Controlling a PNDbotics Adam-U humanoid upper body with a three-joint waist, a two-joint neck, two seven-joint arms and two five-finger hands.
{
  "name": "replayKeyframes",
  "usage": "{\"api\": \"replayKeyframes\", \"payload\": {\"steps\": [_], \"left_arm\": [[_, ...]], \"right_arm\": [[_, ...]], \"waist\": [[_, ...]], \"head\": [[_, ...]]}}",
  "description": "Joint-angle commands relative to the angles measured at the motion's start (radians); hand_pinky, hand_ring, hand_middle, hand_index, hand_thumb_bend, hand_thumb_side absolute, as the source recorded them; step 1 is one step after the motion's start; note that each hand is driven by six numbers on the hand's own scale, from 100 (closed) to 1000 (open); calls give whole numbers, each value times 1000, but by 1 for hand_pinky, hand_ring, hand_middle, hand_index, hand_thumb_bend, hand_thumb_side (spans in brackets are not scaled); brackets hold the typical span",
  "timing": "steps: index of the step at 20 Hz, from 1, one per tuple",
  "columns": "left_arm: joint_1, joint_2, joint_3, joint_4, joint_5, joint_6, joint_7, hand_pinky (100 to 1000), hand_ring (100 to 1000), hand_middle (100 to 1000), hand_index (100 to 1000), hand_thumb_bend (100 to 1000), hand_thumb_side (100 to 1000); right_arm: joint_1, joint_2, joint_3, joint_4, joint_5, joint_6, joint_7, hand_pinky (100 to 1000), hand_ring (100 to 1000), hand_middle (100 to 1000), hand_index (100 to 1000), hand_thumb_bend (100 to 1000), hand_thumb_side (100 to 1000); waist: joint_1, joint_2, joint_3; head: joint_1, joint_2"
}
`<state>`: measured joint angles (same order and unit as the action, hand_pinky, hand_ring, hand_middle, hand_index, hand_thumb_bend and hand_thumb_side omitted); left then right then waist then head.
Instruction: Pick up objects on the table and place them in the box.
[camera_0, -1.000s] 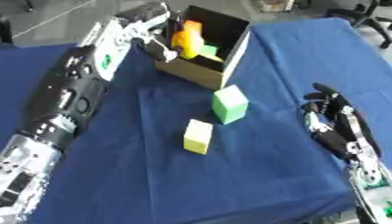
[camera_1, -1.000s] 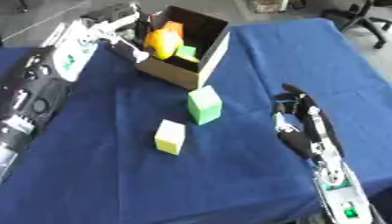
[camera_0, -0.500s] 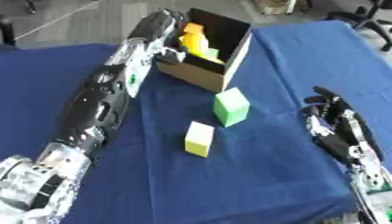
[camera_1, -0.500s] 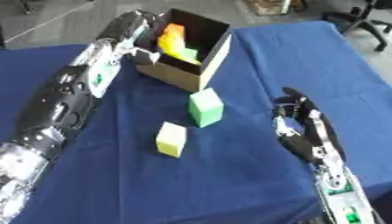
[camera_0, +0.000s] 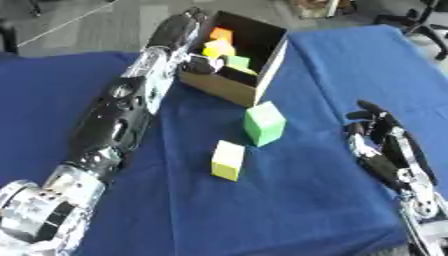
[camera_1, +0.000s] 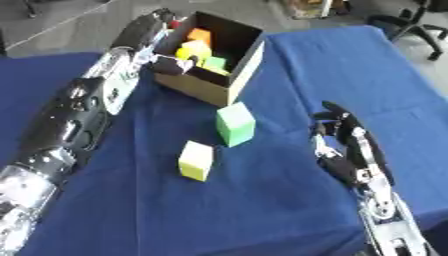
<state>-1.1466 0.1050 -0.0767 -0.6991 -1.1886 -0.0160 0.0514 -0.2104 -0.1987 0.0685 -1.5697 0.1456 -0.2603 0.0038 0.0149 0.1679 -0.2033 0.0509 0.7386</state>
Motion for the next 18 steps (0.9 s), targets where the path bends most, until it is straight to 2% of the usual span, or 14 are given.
{"api": "replayKeyframes", "payload": {"steps": [1, 4, 6, 8, 10, 13, 18], "left_arm": [[-36, -7, -14, -44, 44, -76, 4, 820, 754, 794, 925, 336, 218], [-43, 3, -85, -93, 74, -337, -77, 839, 775, 787, 916, 482, 100], [-47, 16, -141, -137, 54, -484, -160, 844, 785, 795, 917, 534, 118], [-49, 28, -188, -175, 33, -588, -256, 850, 797, 803, 919, 595, 159], [-48, 40, -229, -209, 10, -661, -342, 858, 812, 814, 921, 647, 193], [-47, 53, -275, -257, -34, -729, -422, 867, 830, 829, 925, 764, 242], [-29, 27, -300, -255, -127, -782, -456, 871, 831, 827, 918, 751, 256]], "right_arm": [[-8, -11, -2, -11, -4, -4, 2, 727, 658, 693, 895, 100, 308], [-6, -14, -4, -11, -3, -4, 0, 727, 658, 694, 895, 100, 308], [-5, -14, -5, -12, -2, -5, 0, 727, 658, 694, 895, 100, 309], [-4, -15, -7, -12, -2, -5, -2, 727, 657, 694, 895, 100, 309], [-3, -16, -8, -12, -1, -5, -3, 727, 657, 694, 895, 100, 311], [-2, -17, -8, -12, 0, -5, -4, 727, 657, 694, 895, 100, 311], [-4, -16, -6, -13, 0, -5, -1, 727, 657, 694, 895, 100, 311]], "waist": [[-17, -13, 0], [-14, -14, 3], [-13, -15, 4], [-11, -17, 4], [-9, -18, 4], [-6, -20, 6], [-6, -20, 3]], "head": [[-1, -9], [-6, -5], [-9, -3], [-11, -2], [-13, -3], [-17, -2], [-14, -4]]}}
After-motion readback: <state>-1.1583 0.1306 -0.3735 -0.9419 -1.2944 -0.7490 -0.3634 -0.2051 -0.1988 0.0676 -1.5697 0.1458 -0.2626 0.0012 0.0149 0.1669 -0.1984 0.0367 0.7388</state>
